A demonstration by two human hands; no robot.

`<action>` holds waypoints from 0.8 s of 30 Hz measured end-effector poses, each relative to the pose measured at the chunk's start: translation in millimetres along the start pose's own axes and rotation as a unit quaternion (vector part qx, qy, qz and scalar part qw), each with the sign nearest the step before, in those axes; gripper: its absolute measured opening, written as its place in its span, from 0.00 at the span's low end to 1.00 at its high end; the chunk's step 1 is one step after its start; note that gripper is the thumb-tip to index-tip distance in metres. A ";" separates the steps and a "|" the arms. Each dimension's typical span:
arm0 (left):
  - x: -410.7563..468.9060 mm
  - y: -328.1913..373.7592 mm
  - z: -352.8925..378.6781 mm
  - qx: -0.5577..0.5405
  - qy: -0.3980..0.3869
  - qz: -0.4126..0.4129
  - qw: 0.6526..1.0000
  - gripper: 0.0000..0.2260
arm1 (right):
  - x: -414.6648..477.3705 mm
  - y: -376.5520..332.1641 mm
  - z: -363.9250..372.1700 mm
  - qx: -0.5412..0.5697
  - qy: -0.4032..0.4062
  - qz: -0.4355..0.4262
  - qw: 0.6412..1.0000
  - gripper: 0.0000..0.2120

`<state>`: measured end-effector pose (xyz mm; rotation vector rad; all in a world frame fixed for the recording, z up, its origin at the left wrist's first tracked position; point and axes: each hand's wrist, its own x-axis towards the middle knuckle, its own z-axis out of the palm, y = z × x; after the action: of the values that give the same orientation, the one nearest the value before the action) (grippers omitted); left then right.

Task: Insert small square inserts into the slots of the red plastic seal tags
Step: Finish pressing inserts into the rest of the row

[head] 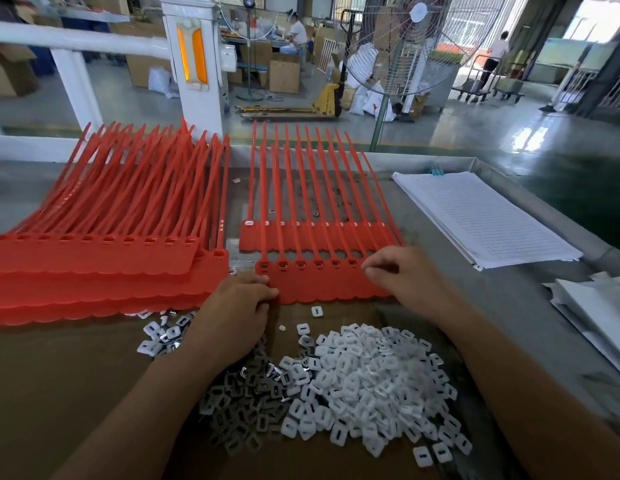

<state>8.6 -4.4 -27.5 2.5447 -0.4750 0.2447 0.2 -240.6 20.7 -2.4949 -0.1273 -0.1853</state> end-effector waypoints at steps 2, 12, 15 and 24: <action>-0.3 0.9 -0.3 0.001 -0.002 -0.001 1.000 0.15 | -6.6 -18.1 8.6 -0.022 -0.069 -0.034 0.997 0.05; -2.9 4.1 -2.2 0.001 -0.006 0.000 1.000 0.14 | -15.2 -54.9 43.4 -0.092 -0.187 -0.104 0.972 0.09; -4.0 3.1 -2.3 0.001 -0.008 -0.001 1.000 0.14 | -15.1 -54.7 45.5 -0.092 -0.186 -0.100 0.973 0.07; -3.3 2.1 -1.7 0.003 -0.014 -0.005 1.000 0.15 | -16.0 -52.1 47.0 -0.062 -0.190 -0.098 0.975 0.03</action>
<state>4.6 -4.2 -26.0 2.5593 -0.4739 0.2070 -17.8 -171.6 11.2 -2.6133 -0.5369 0.2137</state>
